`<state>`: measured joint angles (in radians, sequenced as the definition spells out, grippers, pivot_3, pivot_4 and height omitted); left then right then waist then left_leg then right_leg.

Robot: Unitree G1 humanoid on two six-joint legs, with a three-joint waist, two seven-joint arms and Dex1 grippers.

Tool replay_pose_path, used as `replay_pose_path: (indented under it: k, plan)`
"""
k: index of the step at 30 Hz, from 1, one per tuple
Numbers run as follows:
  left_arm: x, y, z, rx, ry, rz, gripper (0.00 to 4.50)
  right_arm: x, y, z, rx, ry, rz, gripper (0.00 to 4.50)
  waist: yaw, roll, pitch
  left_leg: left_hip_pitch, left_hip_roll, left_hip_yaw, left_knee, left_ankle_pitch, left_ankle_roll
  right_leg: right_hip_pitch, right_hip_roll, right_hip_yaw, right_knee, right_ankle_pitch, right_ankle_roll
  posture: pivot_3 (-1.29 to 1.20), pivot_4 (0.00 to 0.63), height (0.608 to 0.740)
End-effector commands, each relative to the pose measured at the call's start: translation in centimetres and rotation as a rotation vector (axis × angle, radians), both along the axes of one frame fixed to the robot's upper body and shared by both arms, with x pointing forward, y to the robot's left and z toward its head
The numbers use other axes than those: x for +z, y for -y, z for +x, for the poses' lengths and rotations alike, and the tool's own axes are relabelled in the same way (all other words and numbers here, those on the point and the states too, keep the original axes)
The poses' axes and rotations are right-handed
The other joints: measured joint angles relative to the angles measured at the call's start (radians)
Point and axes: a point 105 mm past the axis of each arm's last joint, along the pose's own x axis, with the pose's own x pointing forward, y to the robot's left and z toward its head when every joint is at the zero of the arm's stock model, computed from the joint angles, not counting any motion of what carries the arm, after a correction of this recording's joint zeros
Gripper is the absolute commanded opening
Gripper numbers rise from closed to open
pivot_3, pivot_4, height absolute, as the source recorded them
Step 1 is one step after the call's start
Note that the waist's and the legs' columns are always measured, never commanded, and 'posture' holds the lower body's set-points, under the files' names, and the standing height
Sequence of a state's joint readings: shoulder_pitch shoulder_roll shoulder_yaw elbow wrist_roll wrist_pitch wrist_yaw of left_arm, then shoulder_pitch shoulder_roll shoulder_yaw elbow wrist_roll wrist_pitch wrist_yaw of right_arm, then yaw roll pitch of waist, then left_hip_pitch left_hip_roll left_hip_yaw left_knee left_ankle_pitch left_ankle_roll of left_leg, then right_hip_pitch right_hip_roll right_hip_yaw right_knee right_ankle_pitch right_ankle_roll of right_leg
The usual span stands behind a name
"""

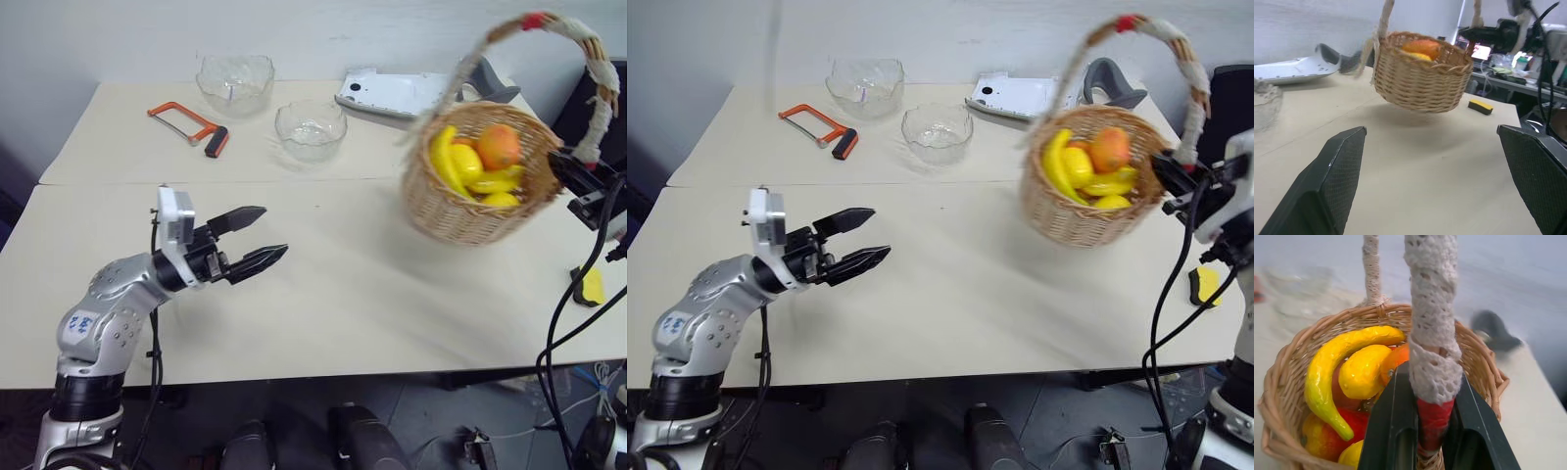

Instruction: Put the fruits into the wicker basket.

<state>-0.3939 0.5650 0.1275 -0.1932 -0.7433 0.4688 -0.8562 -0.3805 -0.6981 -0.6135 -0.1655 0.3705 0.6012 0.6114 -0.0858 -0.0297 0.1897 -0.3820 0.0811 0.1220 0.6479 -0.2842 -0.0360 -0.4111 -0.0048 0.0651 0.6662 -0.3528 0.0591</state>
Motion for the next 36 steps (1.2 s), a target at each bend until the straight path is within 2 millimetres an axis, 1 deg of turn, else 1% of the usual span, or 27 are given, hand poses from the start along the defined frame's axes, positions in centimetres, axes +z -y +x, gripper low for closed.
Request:
replay_pose_path:
  k: [1,2,5,7,8,12,14,16,17,19,20,22,23,24,26,27,28,29,31,32,33,36]
  plan:
    - [0.7,0.3,0.2,-0.037,0.053,0.017,4.5,-0.6,0.7,0.3,-0.049,0.032,0.015,0.22,-0.002,0.0,0.0,0.0,0.0,0.001,0.0,0.0,0.0,0.0,0.001,0.001,0.0,0.0,0.0,0.0,0.15,0.74]
    - [0.6,0.4,0.2,-0.05,0.058,0.027,4.5,-1.6,0.7,0.5,-0.05,0.008,0.024,0.22,-0.002,0.0,0.0,0.0,0.001,0.001,0.0,0.0,0.0,-0.001,0.001,0.001,0.0,0.0,0.0,0.0,0.15,0.74]
    - [0.5,0.5,0.3,-0.071,0.065,0.047,4.5,-3.1,0.8,0.9,-0.054,-0.022,0.035,0.22,-0.001,0.0,0.0,0.002,0.001,0.003,-0.001,0.0,-0.001,0.0,0.002,0.003,0.001,0.0,0.0,0.0,0.15,0.74]
    - [0.5,0.5,0.2,-0.077,0.069,0.055,4.5,-3.2,0.6,0.6,-0.043,-0.025,0.048,0.96,0.0,0.0,0.0,0.004,0.001,0.003,-0.001,0.0,-0.001,0.002,0.002,0.004,0.001,0.0,0.0,0.0,0.15,0.74]
    - [0.5,0.4,0.2,-0.079,0.07,0.057,4.5,-3.3,0.5,0.5,-0.035,-0.027,0.053,1.21,0.002,0.0,0.0,0.005,0.001,0.003,-0.001,0.0,-0.001,0.003,0.002,0.004,0.001,0.0,0.0,0.0,0.15,0.74]
    - [0.4,0.0,0.0,-0.076,0.072,0.073,4.5,-1.7,1.3,-1.5,-0.045,0.045,0.015,2.53,0.006,0.0,0.0,0.005,0.001,0.003,-0.001,0.0,0.0,0.003,0.002,0.004,0.001,0.0,0.0,0.0,0.15,0.74]
    - [0.2,-0.4,-0.1,-0.064,0.07,0.09,4.5,-0.9,1.6,-3.0,-0.019,0.068,-0.013,3.22,0.007,0.001,0.0,0.005,0.001,0.003,-0.001,0.0,0.0,0.003,0.001,0.005,0.001,0.0,0.001,0.0,0.15,0.74]
    - [-0.2,-1.1,-0.3,-0.045,0.069,0.113,4.5,0.0,2.2,-4.6,-0.004,0.066,-0.038,3.66,0.009,0.001,0.0,0.005,0.001,0.003,-0.001,0.0,0.0,0.003,0.001,0.005,0.001,0.0,0.001,0.0,0.15,0.74]
    - [-0.5,-1.6,-0.4,-0.023,0.066,0.131,4.5,0.1,2.0,-5.6,0.042,0.033,-0.071,3.77,0.009,0.001,0.0,0.006,0.0,0.003,-0.001,0.0,0.0,0.003,0.001,0.005,0.001,0.0,0.001,0.0,0.15,0.74]
    - [-1.2,-2.4,-0.5,0.017,0.059,0.166,4.5,-0.2,1.3,-7.0,0.125,-0.024,-0.137,4.38,0.011,0.001,0.0,0.006,0.001,0.003,-0.003,0.0,0.0,0.004,0.002,0.006,-0.001,0.0,0.002,0.0,0.15,0.74]
    - [-2.0,-3.1,-0.7,0.045,0.058,0.207,4.5,0.1,-0.3,-8.0,0.237,-0.001,-0.175,4.38,0.009,0.001,0.0,0.006,0.001,0.003,-0.004,0.0,0.0,0.004,0.002,0.006,-0.002,0.0,0.002,0.0,0.15,0.74]
    - [-3.1,-3.9,-1.1,0.075,0.056,0.266,4.5,0.3,-2.2,-9.1,0.357,0.027,-0.197,4.38,-0.001,0.001,0.0,0.007,0.002,0.002,-0.004,0.0,-0.001,0.006,0.004,0.006,-0.004,0.0,0.002,0.0,0.15,0.74]
    - [-3.7,-4.5,-1.2,0.098,0.047,0.293,4.5,-0.3,-3.3,-9.5,0.425,-0.008,-0.221,4.38,-0.002,0.001,0.0,0.011,0.002,0.003,-0.004,-0.002,0.0,0.011,0.004,0.007,-0.004,0.0,0.002,0.0,0.15,0.74]
    - [-4.0,-4.8,-1.2,0.113,0.042,0.309,4.5,-0.8,-4.0,-9.7,0.462,-0.043,-0.237,4.38,-0.002,0.001,0.0,0.014,0.002,0.002,-0.004,-0.002,0.0,0.014,0.004,0.007,-0.005,0.0,0.002,0.0,0.15,0.74]
    - [-4.7,-5.8,-1.6,0.154,0.033,0.328,4.5,-3.0,-6.0,-10.2,0.59,-0.141,-0.298,4.45,0.002,0.0,0.0,0.015,0.002,0.0,-0.004,-0.004,0.004,0.017,0.004,0.006,-0.006,0.0,0.002,0.0,0.15,0.74]
    - [-4.8,-6.0,-1.7,0.166,0.032,0.333,4.5,-3.7,-6.6,-10.4,0.629,-0.162,-0.314,4.45,0.003,0.0,0.0,0.015,0.002,-0.001,-0.004,-0.005,0.005,0.017,0.004,0.006,-0.007,0.0,0.002,0.0,0.15,0.74]
    - [-5.2,-6.2,-2.0,0.181,0.031,0.345,4.5,-4.9,-7.6,-10.4,0.684,-0.192,-0.336,4.45,0.004,0.0,0.0,0.015,0.002,-0.001,-0.004,-0.005,0.006,0.017,0.004,0.006,-0.007,0.0,0.002,0.0,0.15,0.74]
    - [-5.7,-6.5,-2.2,0.202,0.03,0.372,4.5,-6.3,-8.8,-10.3,0.752,-0.214,-0.34,4.45,0.005,-0.001,-0.001,0.014,0.002,-0.002,-0.003,-0.006,0.007,0.017,0.003,0.004,-0.007,0.0,0.002,0.0,0.15,0.74]
    - [-6.6,-6.9,-2.5,0.235,0.033,0.407,4.5,-8.5,-10.8,-10.1,0.86,-0.241,-0.345,4.45,0.005,-0.001,-0.001,0.014,0.001,-0.002,-0.002,-0.007,0.009,0.017,0.001,0.002,-0.008,0.0,0.002,0.0,0.15,0.74]
    - [-6.9,-7.1,-2.6,0.257,0.036,0.419,4.5,-9.3,-11.8,-9.5,0.898,-0.222,-0.331,4.45,0.005,-0.001,-0.001,0.014,0.001,-0.002,-0.002,-0.008,0.009,0.017,0.0,0.001,-0.008,0.0,0.002,0.0,0.15,0.74]
    - [-7.2,-7.2,-2.7,0.27,0.04,0.425,4.5,-9.7,-12.4,-9.1,0.918,-0.206,-0.325,4.45,0.002,-0.002,-0.001,0.014,0.001,-0.002,-0.002,-0.008,0.009,0.017,-0.001,0.001,-0.008,0.0,0.002,0.0,0.15,0.74]
    - [-7.7,-7.6,-2.8,0.33,0.063,0.465,4.5,-11.0,-13.8,-6.7,0.939,-0.153,-0.335,4.45,0.003,-0.002,0.0,0.014,0.001,-0.002,-0.002,-0.008,0.01,0.017,-0.001,0.0,-0.007,0.0,0.002,0.0,0.15,0.74]
